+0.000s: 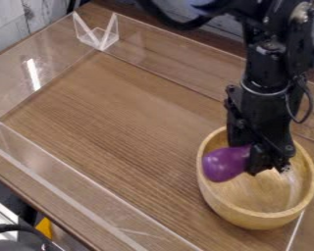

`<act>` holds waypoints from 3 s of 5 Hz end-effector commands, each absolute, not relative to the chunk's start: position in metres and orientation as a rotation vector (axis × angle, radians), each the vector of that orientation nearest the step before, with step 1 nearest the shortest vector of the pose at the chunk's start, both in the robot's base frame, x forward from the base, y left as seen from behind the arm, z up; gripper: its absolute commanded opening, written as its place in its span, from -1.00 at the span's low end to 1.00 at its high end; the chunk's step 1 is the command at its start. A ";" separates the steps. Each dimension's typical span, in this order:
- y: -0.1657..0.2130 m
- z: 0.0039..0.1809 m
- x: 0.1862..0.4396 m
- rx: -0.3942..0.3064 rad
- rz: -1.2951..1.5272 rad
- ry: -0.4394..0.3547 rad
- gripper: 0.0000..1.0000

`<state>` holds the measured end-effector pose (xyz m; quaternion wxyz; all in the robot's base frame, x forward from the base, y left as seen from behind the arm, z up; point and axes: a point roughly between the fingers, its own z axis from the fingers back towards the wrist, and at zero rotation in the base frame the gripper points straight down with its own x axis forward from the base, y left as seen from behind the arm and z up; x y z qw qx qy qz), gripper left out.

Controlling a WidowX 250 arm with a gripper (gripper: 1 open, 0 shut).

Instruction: Put the purple eggplant in the brown bowl

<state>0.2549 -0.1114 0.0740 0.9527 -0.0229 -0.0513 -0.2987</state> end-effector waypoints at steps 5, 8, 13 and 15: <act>-0.114 0.089 0.260 -0.046 -0.603 -0.173 -1.00; -0.113 0.086 0.260 -0.040 -0.580 -0.165 -1.00; -0.114 0.085 0.261 -0.035 -0.554 -0.151 -1.00; -0.114 0.085 0.262 -0.033 -0.542 -0.145 -1.00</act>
